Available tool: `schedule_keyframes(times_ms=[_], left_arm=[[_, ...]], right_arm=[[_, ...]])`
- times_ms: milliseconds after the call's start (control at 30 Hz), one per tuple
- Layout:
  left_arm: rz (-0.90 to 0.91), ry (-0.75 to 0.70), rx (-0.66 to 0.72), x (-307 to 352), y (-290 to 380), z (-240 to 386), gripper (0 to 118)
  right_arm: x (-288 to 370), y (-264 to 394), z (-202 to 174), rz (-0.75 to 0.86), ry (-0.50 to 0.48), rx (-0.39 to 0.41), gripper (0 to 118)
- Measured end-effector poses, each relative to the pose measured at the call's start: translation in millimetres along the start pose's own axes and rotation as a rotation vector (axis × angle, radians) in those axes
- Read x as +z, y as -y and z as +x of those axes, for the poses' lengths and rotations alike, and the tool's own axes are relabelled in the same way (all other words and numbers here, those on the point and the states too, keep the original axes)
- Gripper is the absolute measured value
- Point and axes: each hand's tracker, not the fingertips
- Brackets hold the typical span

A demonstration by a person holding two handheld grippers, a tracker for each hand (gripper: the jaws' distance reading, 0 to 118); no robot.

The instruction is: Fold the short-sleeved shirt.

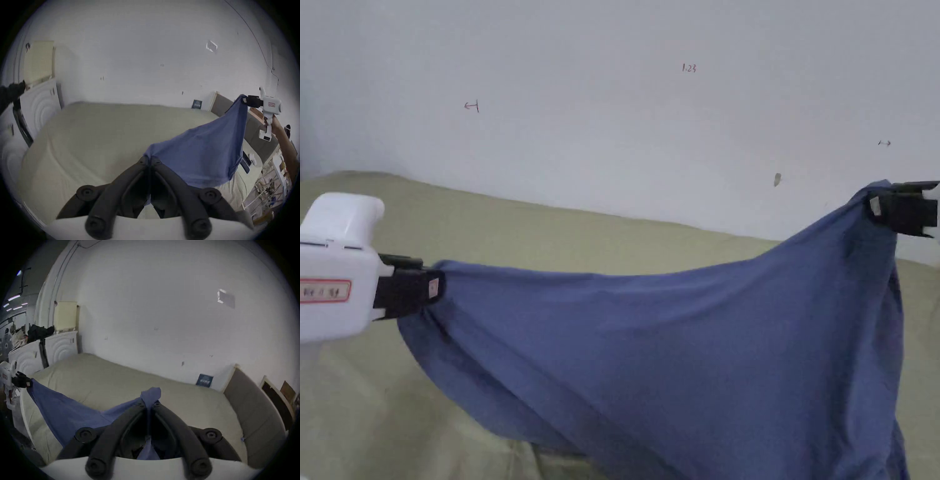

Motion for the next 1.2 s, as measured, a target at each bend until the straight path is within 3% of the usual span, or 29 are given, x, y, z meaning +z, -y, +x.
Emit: schedule_keyframes(times_ms=[167,467,667,800,1000,1200], left_arm=[[0.05,-0.048,-0.056,-14.7,-68.4,-6.6,1],[0.123,-0.137,-0.094,-27.7,-170.0,-20.3,1],[0.185,-0.193,-0.104,-39.3,-218.2,-25.8,1],[0.229,-0.218,-0.105,-40.5,-244.8,-25.6,1],[0.279,-0.236,-0.127,-33.6,-262.6,-24.3,1],[0.261,-0.214,-0.162,-30.8,-232.3,-26.3,1]], right_arm=[[2.7,-53.8,22.6,0.126,0.072,-0.037,2],[-23.0,-117.9,51.6,0.176,0.134,-0.043,2],[-51.5,-144.9,57.7,0.234,0.165,-0.088,2],[-50.5,-167.9,50.9,0.281,0.18,-0.064,2],[-36.0,-188.5,45.3,0.339,0.187,-0.058,2],[-15.3,-158.8,31.7,0.261,0.176,-0.034,2]])
